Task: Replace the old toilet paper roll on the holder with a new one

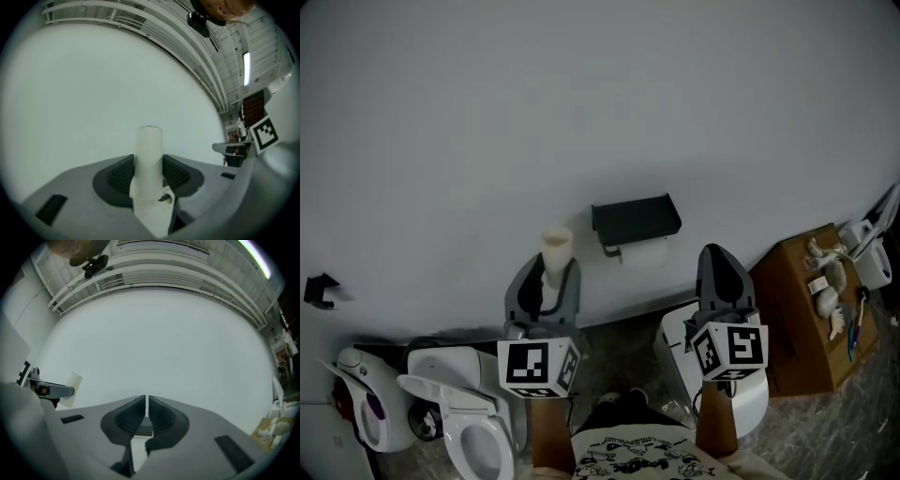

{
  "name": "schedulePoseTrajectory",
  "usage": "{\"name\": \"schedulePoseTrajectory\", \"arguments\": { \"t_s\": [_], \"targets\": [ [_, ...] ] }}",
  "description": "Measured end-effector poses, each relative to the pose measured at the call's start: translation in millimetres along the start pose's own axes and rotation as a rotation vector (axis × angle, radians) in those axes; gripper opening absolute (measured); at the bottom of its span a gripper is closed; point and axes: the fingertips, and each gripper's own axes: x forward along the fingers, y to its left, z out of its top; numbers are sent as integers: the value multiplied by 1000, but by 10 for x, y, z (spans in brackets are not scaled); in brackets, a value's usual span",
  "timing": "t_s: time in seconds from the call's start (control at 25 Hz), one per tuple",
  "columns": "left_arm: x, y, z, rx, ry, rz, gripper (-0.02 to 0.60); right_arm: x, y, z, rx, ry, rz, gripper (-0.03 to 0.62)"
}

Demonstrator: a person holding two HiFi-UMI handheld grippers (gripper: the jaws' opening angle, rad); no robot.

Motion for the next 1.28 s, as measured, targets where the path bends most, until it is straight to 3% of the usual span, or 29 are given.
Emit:
{"name": "schedulePoseTrajectory", "arguments": {
  "t_s": [1.28],
  "targets": [
    [-45, -33, 98, 11, -18, 14, 190, -92, -91, 21, 18, 17, -17, 26]
  ]
}}
